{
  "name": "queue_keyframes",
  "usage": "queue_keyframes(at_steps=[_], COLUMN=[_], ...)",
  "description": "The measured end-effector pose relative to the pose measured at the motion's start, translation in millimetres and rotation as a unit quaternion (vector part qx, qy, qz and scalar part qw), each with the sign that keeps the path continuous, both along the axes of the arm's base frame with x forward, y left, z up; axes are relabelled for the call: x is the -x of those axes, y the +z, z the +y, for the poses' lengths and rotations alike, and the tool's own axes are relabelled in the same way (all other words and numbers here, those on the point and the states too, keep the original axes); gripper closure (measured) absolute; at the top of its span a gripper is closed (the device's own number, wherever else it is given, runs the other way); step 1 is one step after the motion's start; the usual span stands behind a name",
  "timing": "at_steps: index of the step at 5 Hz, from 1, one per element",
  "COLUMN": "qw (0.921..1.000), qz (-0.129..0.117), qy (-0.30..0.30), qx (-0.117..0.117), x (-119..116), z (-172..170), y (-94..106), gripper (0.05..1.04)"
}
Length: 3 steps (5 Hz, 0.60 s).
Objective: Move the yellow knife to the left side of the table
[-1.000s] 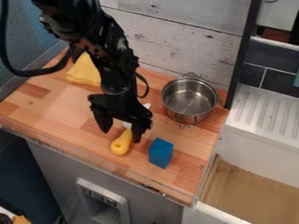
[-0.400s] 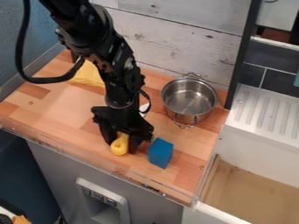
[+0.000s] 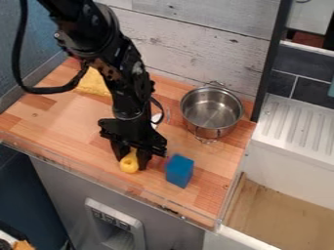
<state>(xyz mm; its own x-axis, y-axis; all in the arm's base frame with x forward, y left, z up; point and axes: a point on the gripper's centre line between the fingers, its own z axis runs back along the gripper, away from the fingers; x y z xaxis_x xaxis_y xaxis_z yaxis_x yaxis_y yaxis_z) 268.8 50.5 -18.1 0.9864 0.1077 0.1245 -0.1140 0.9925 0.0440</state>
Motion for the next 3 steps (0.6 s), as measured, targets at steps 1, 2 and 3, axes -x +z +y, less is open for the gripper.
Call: queue_keyframes(at_steps=[1, 2, 3], qw=[0.9999, 0.9995, 0.9989], qz=[0.006, -0.023, -0.044], qy=[0.002, -0.007, -0.009], qx=[0.008, 0.022, 0.008], x=[3, 0, -2], z=[5, 24, 49], y=[3.0, 24.8, 44.0], gripper=[0.602, 0.602, 0.602])
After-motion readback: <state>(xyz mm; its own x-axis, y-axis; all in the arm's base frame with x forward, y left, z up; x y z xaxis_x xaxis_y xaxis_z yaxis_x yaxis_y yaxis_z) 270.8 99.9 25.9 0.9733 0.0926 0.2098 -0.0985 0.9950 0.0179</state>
